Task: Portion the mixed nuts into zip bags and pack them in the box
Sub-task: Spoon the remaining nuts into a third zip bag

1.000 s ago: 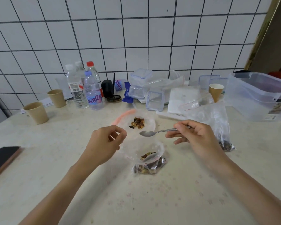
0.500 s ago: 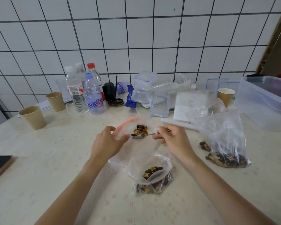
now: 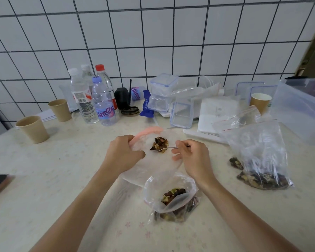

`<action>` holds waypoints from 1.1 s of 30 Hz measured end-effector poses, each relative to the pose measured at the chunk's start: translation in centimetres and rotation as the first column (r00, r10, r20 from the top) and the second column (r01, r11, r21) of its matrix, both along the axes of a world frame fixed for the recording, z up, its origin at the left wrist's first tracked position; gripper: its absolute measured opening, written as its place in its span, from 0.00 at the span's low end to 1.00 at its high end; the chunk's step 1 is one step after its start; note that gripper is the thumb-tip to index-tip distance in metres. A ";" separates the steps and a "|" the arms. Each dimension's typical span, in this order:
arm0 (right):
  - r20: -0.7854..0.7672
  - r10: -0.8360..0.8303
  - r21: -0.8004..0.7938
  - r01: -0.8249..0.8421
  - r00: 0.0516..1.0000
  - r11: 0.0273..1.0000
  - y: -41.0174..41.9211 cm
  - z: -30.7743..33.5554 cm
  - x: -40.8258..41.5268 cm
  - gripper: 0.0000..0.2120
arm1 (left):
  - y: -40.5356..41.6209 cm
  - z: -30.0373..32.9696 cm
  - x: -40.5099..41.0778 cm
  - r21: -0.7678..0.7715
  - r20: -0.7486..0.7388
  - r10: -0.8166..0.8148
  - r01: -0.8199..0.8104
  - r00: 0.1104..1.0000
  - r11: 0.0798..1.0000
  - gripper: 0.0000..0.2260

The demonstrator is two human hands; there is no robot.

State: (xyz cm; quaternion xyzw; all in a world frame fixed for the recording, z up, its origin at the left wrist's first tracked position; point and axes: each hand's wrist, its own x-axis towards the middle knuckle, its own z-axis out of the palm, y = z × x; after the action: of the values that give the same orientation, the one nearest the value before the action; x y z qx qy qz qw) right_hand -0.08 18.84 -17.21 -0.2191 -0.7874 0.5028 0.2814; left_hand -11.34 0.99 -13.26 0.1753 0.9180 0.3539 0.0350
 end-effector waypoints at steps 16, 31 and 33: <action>-0.062 -0.009 -0.057 0.006 0.998 0.998 -0.1 -0.6 0.4 0.09 | 0.0 -0.7 0.5 0.226 -0.127 0.032 -0.002 0.991 0.974 0.08; -0.083 0.023 -0.126 -0.033 0.996 0.991 0.2 -0.6 0.6 0.08 | 0.1 -2.4 0.0 0.265 -0.269 0.044 0.030 0.962 0.964 0.05; -0.077 0.027 -0.183 -0.041 0.997 0.982 0.4 -0.5 0.6 0.08 | 0.1 -2.8 -0.1 0.268 -0.296 0.050 0.032 0.954 0.963 0.06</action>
State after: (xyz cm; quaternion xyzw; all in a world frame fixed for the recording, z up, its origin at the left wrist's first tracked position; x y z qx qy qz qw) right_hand 0.53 19.22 -17.74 -0.2120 -0.7302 0.5859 0.2804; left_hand -11.46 1.08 -16.07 0.2259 0.8567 0.4450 -0.1304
